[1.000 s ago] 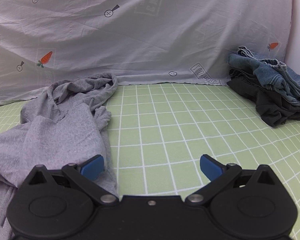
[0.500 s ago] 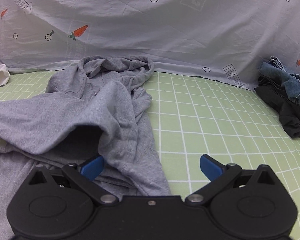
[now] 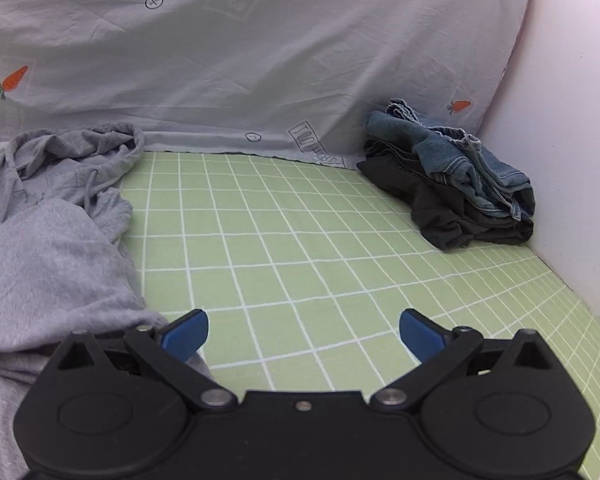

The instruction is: Fold clothes

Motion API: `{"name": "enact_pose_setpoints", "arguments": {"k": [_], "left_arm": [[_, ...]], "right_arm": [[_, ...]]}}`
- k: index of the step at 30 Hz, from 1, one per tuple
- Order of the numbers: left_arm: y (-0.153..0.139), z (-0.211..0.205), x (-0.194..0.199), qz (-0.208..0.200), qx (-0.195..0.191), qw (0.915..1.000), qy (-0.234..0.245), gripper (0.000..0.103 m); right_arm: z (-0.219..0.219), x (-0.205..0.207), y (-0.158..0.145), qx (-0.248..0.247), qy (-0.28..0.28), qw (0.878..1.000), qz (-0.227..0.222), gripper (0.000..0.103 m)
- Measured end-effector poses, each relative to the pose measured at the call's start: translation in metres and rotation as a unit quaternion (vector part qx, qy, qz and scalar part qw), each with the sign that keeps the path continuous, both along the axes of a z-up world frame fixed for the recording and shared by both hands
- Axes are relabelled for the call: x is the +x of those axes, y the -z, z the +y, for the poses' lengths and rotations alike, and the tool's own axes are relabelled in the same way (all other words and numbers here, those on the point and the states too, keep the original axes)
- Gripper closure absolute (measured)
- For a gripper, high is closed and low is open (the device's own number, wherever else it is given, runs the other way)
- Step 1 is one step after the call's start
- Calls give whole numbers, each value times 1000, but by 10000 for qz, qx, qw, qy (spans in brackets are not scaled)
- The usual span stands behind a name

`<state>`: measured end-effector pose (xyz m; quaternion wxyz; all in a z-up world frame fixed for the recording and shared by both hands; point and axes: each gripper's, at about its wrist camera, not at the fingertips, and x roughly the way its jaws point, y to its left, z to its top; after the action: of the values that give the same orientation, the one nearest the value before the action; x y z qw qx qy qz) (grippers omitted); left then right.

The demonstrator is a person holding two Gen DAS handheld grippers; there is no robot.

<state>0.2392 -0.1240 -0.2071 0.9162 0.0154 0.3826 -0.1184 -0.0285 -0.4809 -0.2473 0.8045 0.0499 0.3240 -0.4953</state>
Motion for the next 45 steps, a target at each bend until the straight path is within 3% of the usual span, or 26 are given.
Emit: {"name": "enact_pose_setpoints", "arguments": {"k": [6,8,11,16,22,24,29,33,38,41,45], "left_arm": [[10,20,1,446,-391,9977,-314,86],[8,22,4,510,-479,9969,-367,77],[9,21,11,554,-317,9966,-525,71],[18,21,27,822,-176,9950,-538,67],[31,13,39,1039,130,9935,-450,64],[33,14,40,1056,74,9930,-525,63],[33,11,42,1031,175,9933,-484,63],[33,11,42,1024,169,9934,-491,63],[34,11,42,999,183,9938,-443,63],[34,11,41,966,213,9943,-408,63],[34,13,41,968,191,9944,-386,63]], "right_arm": [[-7,-7,0,326,32,9992,-227,0],[-7,-3,-5,313,-71,9990,-315,0],[-14,9,-14,383,-223,9980,-459,0],[-39,37,-22,956,-626,9902,-805,3],[-61,80,-23,1588,-1217,9736,-1095,30],[-64,94,-21,1825,-1471,9652,-1162,51],[-66,122,-8,2213,-1835,9532,-936,65],[-68,126,-4,2279,-1884,9506,-943,97],[-79,113,-22,1645,-1694,9656,-1087,101],[-96,110,-22,1561,-1524,9704,-1036,101],[-96,119,-8,1258,-1707,9762,-463,102]]}}
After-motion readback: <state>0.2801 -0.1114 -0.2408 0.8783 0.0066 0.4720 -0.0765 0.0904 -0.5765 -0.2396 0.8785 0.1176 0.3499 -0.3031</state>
